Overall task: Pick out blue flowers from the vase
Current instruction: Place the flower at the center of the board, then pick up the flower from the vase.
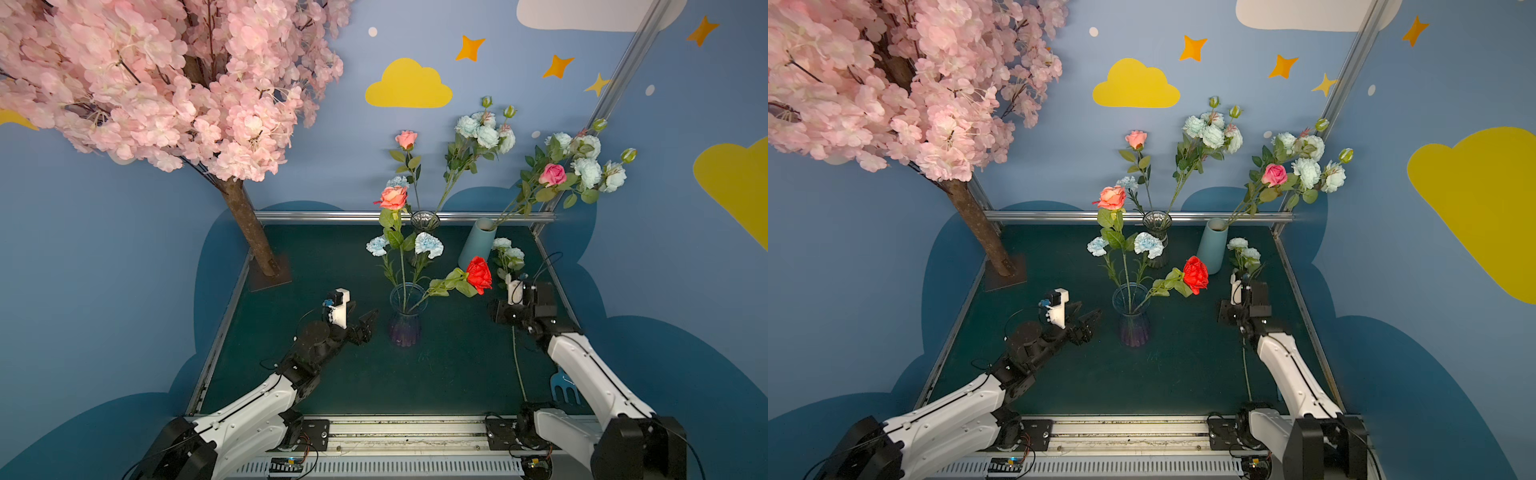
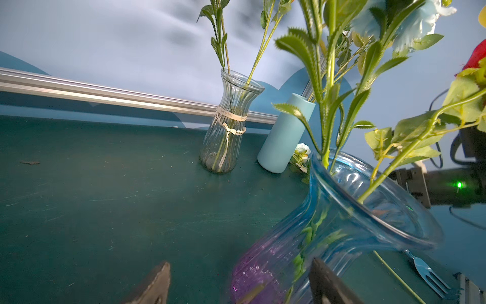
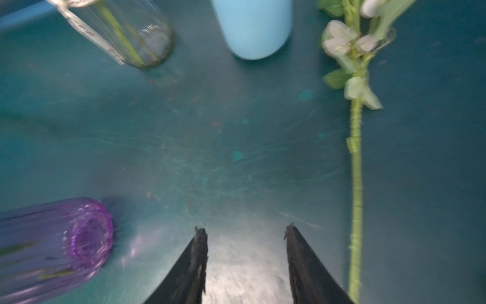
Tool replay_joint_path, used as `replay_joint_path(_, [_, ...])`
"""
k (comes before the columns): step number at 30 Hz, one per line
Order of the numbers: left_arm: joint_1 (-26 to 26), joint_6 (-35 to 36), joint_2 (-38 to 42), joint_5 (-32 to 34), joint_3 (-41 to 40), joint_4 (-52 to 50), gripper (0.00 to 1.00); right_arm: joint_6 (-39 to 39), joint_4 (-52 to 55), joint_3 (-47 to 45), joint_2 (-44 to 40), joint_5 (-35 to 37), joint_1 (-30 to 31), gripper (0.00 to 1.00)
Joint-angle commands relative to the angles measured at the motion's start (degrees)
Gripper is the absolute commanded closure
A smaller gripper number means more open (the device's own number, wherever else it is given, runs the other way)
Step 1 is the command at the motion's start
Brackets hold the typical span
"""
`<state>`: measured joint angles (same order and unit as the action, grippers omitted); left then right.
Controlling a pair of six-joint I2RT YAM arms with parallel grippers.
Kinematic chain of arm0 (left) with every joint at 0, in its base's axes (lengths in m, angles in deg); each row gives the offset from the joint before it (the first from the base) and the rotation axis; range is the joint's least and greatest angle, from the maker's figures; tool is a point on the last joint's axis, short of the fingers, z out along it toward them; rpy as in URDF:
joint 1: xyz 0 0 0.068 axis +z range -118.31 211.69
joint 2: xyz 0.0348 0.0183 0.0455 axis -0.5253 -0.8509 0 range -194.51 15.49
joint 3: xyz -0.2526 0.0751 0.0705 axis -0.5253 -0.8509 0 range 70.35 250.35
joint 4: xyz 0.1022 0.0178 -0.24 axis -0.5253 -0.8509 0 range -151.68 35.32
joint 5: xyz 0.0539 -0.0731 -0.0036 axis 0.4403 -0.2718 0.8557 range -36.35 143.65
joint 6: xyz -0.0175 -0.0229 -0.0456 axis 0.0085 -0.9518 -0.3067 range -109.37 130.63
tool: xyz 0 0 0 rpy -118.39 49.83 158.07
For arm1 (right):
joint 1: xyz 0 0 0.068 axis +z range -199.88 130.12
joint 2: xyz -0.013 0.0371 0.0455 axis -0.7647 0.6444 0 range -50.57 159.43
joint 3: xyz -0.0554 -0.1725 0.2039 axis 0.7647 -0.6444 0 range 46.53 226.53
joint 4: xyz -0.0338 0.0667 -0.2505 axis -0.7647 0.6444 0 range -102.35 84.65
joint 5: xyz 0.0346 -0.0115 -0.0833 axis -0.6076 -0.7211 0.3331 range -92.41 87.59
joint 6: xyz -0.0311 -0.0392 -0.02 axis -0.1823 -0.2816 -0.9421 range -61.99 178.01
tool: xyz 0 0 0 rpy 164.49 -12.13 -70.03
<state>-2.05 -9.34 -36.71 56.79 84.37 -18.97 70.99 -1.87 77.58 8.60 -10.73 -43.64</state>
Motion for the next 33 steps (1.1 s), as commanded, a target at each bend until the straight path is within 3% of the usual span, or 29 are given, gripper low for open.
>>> replay_joint_path(1, [0.18, 1.05, 2.75, -1.47, 1.53, -2.24, 0.18, 4.08, -21.88, -5.44, -2.5, -5.92, 1.62, 0.52])
replay_joint_path(5, [-0.14, 2.83, 9.46, -2.32, 4.29, -12.25, 0.19, 4.88, -28.0, -7.39, -0.57, -6.39, 4.0, 0.56])
replay_joint_path(10, [-0.45, 3.51, 15.68, -4.26, 9.44, -23.08, 0.26, 4.34, -24.84, -4.74, 1.47, -5.01, 5.95, 0.58])
replay_joint_path(16, [-0.45, -0.01, 7.63, -11.62, 18.84, -23.93, 0.31, 4.07, -25.33, -4.76, 1.88, -4.39, 6.45, 0.58])
replay_joint_path(24, [-0.45, -4.17, -5.25, -13.56, 28.23, -26.71, 0.39, 3.97, -25.07, -3.64, 4.13, -4.34, 6.5, 0.6])
replay_joint_path(29, [-0.65, -5.52, -8.67, -15.87, 30.78, -28.24, 0.45, 4.05, -25.05, -3.87, 3.6, -4.28, 6.46, 0.63])
replay_joint_path(33, [-0.88, -5.4, -10.46, -15.78, 31.88, -28.36, 0.46, 5.61, -27.5, -7.09, -1.49, -3.48, 6.82, 0.65])
